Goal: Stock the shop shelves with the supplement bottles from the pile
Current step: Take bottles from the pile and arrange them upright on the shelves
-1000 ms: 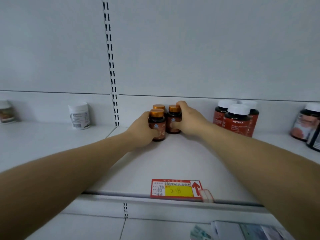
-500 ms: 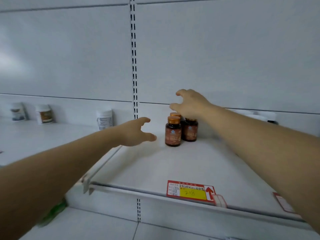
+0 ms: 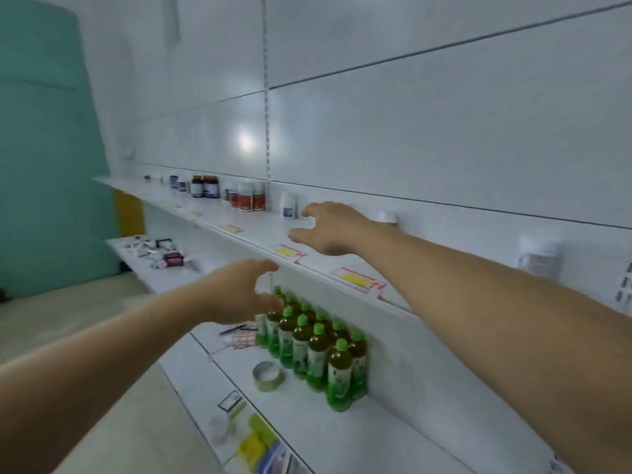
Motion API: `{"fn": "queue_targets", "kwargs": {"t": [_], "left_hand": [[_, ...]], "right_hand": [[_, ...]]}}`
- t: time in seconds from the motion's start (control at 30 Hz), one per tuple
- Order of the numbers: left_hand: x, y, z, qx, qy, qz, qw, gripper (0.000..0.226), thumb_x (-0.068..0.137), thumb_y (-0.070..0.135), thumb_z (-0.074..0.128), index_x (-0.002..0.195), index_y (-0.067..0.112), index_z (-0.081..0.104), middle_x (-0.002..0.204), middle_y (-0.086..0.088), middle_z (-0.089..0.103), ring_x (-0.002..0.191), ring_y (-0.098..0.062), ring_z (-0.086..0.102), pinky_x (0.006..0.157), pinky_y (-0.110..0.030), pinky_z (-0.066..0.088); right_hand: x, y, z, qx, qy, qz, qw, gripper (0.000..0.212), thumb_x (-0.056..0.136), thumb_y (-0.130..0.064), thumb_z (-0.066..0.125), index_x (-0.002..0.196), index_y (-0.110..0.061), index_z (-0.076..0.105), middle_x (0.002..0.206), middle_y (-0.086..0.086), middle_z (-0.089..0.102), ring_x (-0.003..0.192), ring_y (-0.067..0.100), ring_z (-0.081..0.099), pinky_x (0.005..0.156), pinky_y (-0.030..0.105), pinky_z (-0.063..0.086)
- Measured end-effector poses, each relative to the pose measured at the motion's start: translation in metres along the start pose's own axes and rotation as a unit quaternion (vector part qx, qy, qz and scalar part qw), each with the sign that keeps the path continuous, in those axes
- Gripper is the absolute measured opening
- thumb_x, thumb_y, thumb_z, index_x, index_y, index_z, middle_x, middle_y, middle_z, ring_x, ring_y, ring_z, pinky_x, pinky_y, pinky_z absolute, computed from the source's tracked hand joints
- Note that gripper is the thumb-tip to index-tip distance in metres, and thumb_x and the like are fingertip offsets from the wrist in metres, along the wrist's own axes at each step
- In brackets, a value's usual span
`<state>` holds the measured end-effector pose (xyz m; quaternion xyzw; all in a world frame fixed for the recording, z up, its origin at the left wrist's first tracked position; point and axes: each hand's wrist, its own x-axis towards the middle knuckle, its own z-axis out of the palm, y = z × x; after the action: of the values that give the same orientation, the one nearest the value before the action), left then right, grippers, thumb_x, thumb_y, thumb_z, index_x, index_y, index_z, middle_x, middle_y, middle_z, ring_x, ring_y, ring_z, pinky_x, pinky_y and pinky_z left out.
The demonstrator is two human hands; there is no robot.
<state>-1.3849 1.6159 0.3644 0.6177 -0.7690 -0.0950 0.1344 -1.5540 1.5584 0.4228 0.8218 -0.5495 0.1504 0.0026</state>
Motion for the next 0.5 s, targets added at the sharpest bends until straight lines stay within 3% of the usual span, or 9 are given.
{"fn": "queue_targets", "kwargs": {"t": [0.23, 0.5], "left_hand": [[-0.004, -0.196, -0.018, 0.001, -0.015, -0.144, 0.989, 0.067, 0.087, 0.047, 0.059, 0.145, 0.027, 0.031, 0.149, 0.001, 0.035, 0.129, -0.019, 0.042, 0.103, -0.028, 0.033], [0.079, -0.359, -0.006, -0.022, -0.012, -0.21, 0.977, 0.063, 0.088, 0.046, 0.058, 0.143, 0.027, 0.034, 0.147, 0.002, 0.038, 0.13, -0.019, 0.041, 0.102, -0.029, 0.033]], "right_hand": [[0.124, -0.171, 0.114, 0.062, -0.086, -0.115, 0.988, 0.063, 0.092, -0.055, 0.048, 0.145, -0.022, 0.038, 0.149, 0.007, 0.038, 0.13, 0.027, 0.042, 0.102, 0.038, 0.037], [0.282, -0.219, 0.246, 0.045, -0.178, -0.102, 0.978, 0.062, 0.093, -0.054, 0.046, 0.145, -0.021, 0.037, 0.149, 0.009, 0.039, 0.129, 0.027, 0.044, 0.1, 0.037, 0.038]]}}
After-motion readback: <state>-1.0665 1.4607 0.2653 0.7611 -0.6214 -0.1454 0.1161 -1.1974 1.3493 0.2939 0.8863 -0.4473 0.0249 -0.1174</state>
